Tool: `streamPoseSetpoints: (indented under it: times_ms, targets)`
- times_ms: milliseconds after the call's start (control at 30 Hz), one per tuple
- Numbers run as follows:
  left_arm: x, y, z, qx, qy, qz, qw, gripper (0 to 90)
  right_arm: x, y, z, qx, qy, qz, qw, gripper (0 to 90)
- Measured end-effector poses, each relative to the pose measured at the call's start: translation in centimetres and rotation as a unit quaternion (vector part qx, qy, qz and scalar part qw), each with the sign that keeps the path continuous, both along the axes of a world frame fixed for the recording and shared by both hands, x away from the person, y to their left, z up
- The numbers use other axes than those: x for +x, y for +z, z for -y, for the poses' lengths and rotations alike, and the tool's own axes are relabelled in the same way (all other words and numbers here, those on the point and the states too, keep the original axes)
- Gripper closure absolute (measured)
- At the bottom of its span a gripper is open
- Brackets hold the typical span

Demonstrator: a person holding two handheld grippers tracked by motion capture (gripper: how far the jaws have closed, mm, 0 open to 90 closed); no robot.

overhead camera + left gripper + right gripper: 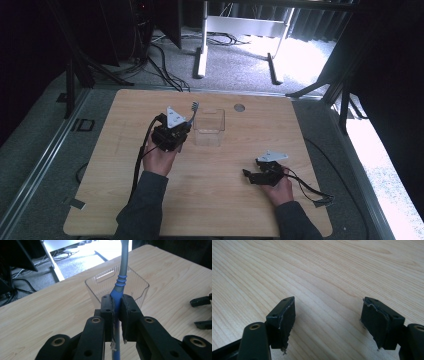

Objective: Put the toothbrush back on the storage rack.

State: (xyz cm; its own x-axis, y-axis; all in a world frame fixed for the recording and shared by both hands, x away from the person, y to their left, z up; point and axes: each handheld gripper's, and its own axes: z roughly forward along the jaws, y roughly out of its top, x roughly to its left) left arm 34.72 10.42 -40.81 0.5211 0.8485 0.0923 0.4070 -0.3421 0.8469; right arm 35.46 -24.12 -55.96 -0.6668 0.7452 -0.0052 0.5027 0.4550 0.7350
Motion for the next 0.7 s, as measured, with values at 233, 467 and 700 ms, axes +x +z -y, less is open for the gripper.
streamPoseSetpoints:
  times_ms: [233,467,700]
  targets:
    - [-0.16,0.18,-0.14,-0.005,-0.006,0.015,0.9999,81.7,0.0,0.0,0.0,0.0,0.0,0.0,1.0,27.2]
    - [-0.16,0.31,-0.25,-0.016,-0.011,0.026,0.9995,81.7,0.01,0.0,0.01,0.0,0.001,0.0,1.0,27.2]
    - [-0.15,0.58,-0.13,-0.02,-0.019,0.038,0.9989,81.7,0.0,0.0,0.0,0.0,0.0,0.0,1.0,27.2]
